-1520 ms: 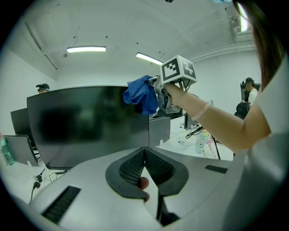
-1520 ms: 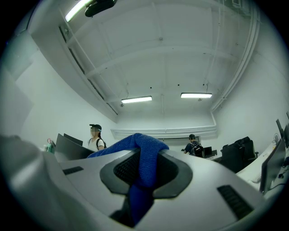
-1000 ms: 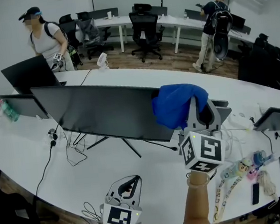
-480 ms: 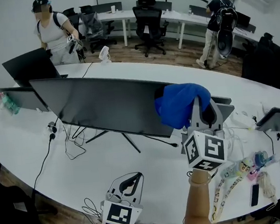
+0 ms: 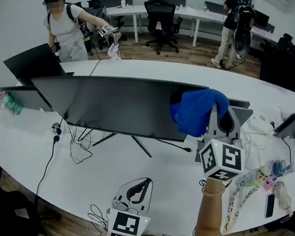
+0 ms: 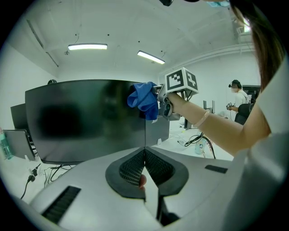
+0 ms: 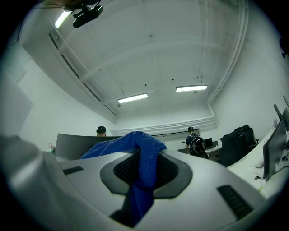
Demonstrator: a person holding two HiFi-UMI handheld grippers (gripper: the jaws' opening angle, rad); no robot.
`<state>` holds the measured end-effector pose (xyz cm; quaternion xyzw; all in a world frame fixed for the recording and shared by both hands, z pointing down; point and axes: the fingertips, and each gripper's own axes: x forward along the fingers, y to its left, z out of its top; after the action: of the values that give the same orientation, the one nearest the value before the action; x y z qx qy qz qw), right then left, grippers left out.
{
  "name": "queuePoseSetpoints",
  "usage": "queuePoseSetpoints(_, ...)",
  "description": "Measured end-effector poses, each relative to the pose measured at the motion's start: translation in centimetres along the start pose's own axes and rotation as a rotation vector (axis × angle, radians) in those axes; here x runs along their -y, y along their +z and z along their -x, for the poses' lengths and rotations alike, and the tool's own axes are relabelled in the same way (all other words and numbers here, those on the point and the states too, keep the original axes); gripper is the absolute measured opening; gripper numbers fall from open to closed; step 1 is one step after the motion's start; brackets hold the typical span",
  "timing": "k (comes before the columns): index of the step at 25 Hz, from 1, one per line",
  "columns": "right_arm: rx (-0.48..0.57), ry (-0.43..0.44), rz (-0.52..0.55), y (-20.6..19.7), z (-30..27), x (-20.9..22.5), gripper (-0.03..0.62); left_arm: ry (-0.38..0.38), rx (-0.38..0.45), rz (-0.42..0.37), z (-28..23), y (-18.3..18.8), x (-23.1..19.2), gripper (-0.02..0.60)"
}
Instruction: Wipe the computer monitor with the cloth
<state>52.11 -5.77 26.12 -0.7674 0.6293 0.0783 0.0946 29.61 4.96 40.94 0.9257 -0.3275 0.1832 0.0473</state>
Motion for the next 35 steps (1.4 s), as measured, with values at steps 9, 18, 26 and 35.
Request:
queuePoseSetpoints(9, -0.012, -0.024, -0.004, -1.9, 0.2, 0.2, 0.063, 0.003, 0.011, -0.001, -0.1, -0.2, -0.9, 0.009)
queuePoseSetpoints(18, -0.068, -0.038, 0.009, -4.8, 0.4, 0.3, 0.063, -0.004, 0.0, -0.023, -0.3, -0.6, -1.1, 0.009)
queuePoseSetpoints(26, -0.077, -0.046, 0.0, -5.9, 0.5, 0.5, 0.063, -0.008, -0.009, -0.021, -0.5, -0.9, -1.2, 0.009)
queuePoseSetpoints(35, -0.105, -0.043, -0.012, -7.6, 0.7, 0.6, 0.063, -0.025, -0.014, -0.035, -0.7, -1.1, -0.9, 0.009)
